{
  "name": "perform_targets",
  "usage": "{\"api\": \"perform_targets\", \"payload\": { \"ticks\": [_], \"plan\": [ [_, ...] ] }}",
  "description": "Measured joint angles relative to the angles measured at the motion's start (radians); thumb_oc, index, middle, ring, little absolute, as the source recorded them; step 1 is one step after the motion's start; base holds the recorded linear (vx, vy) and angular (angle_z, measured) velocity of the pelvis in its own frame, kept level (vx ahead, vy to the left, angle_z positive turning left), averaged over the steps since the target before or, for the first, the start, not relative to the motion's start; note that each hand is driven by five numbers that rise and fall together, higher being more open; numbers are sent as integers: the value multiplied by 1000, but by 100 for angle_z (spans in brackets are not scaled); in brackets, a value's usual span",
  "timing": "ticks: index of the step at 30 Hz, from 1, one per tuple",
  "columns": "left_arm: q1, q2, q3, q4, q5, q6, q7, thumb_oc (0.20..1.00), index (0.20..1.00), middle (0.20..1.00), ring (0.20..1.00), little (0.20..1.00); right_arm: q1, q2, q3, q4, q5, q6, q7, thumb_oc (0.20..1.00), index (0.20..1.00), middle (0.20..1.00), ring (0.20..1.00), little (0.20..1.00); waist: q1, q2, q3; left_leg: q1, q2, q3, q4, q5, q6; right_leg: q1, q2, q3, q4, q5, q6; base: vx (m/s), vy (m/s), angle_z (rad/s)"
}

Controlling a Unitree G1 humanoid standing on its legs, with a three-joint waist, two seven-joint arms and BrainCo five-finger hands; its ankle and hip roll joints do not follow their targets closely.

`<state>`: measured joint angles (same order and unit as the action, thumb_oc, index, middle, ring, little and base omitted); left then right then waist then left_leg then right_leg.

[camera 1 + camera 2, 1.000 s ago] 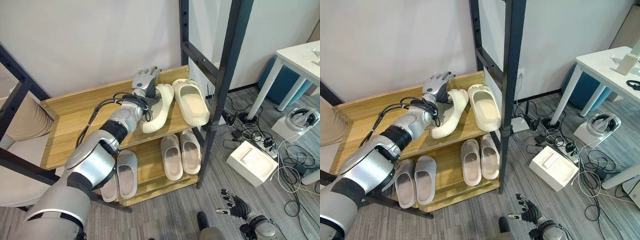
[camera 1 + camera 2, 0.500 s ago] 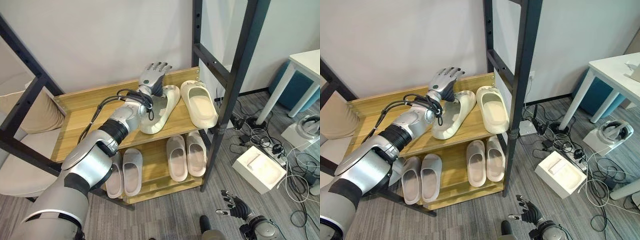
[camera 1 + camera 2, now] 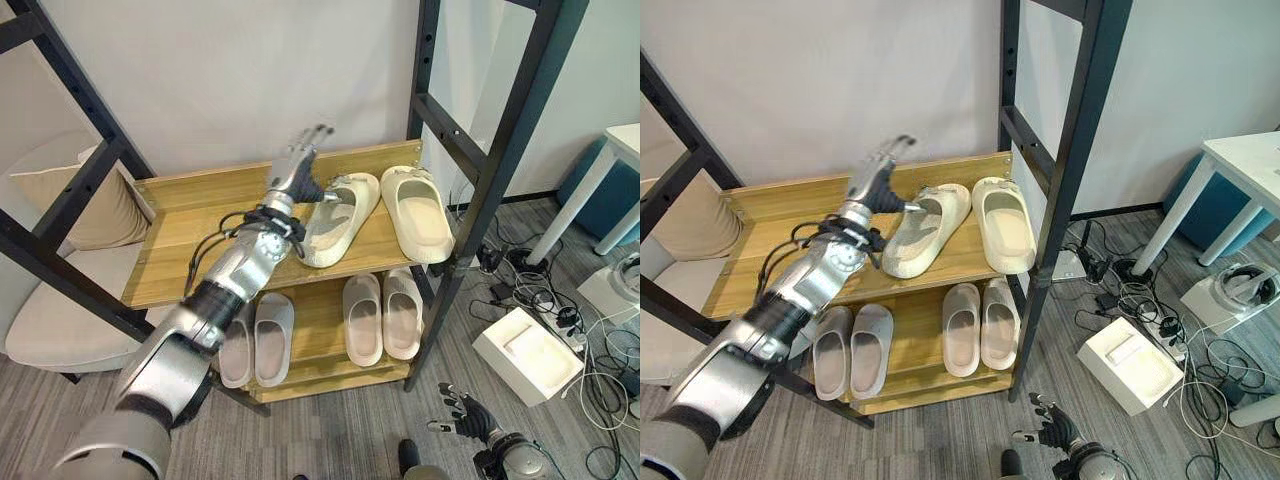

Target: Arrange the slippers neatly on the shoe rack.

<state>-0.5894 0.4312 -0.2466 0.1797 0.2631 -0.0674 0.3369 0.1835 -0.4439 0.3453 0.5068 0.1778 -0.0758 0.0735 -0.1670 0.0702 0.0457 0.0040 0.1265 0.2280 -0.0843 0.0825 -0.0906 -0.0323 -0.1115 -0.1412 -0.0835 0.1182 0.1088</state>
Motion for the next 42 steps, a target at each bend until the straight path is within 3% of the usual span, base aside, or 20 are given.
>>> {"api": "perform_targets", "payload": {
  "ticks": [2,4,6,8,13,15,23,31,37,42],
  "plan": [
    [121,-6,75,-112,-83,-34,33,1000,1000,1000,1000,1000,15,7,0,1,-2,-1,1,1000,1000,1000,1000,1000,13,-7,1,1,1,-1,1,1,0,1,0,1,-1,3,-5,-4,0,8],
    [126,-2,46,-51,-197,-48,55,1000,1000,1000,1000,1000,24,11,-1,18,-3,0,3,1000,1000,1000,1000,1000,57,-19,-1,0,-8,-22,1,1,7,6,-7,-8,-5,-9,6,0,8,24],
    [142,-7,56,-43,-295,-68,47,1000,1000,1000,1000,1000,1,20,-6,22,-3,-1,1,1000,1000,1000,1000,1000,59,-25,-1,-4,-13,-20,-2,-12,7,3,-16,-8,-5,-7,9,9,11,4],
    [200,-30,66,-65,-447,-103,9,1000,1000,1000,1000,1000,-12,23,-6,21,-3,-1,-1,1000,1000,1000,1000,1000,52,-27,-4,-1,-14,-16,-5,-13,7,9,-18,-3,-5,-5,10,4,4,-3],
    [326,-31,-11,-125,-746,-95,-131,1000,1000,1000,1000,1000,3,17,-13,23,-5,24,-7,1000,1000,1000,1000,1000,47,-16,-9,-1,-11,-14,-5,-5,12,7,-15,-2,-5,-6,7,-1,3,-1],
    [327,-31,-51,-126,-801,-85,-174,1000,1000,1000,1000,1000,7,17,-10,23,-12,36,-5,1000,1000,1000,1000,1000,52,-15,-8,-2,-11,-16,-5,-3,10,8,-14,-3,-5,-6,7,0,0,0],
    [228,-11,-187,-73,-887,-7,-255,1000,1000,1000,1000,1000,7,7,-3,23,-31,64,6,1000,1000,1000,1000,1000,41,10,-5,-1,-10,-15,-3,-4,11,7,-14,-2,-5,-6,7,0,0,0],
    [222,-40,-196,-84,-920,6,-271,1000,1000,1000,1000,1000,9,-11,0,23,-31,65,24,1000,1000,1000,1000,1000,34,12,-5,-1,-10,-5,-1,-4,10,2,-14,4,-5,-6,8,3,1,-1],
    [178,-84,-266,-82,-920,15,-271,1000,1000,1000,1000,1000,7,-11,0,22,-31,66,24,1000,1000,1000,1000,1000,32,9,-3,-3,-11,-2,-3,-5,11,-7,-15,4,-5,-6,8,-1,-3,-1],
    [151,-127,-262,-50,-925,15,-221,1000,1000,1000,1000,1000,7,-12,31,27,-31,66,21,1000,1000,1000,1000,1000,32,4,1,-4,-11,-2,1,-5,11,-7,-15,3,-5,-6,8,0,0,0]
  ]
}}
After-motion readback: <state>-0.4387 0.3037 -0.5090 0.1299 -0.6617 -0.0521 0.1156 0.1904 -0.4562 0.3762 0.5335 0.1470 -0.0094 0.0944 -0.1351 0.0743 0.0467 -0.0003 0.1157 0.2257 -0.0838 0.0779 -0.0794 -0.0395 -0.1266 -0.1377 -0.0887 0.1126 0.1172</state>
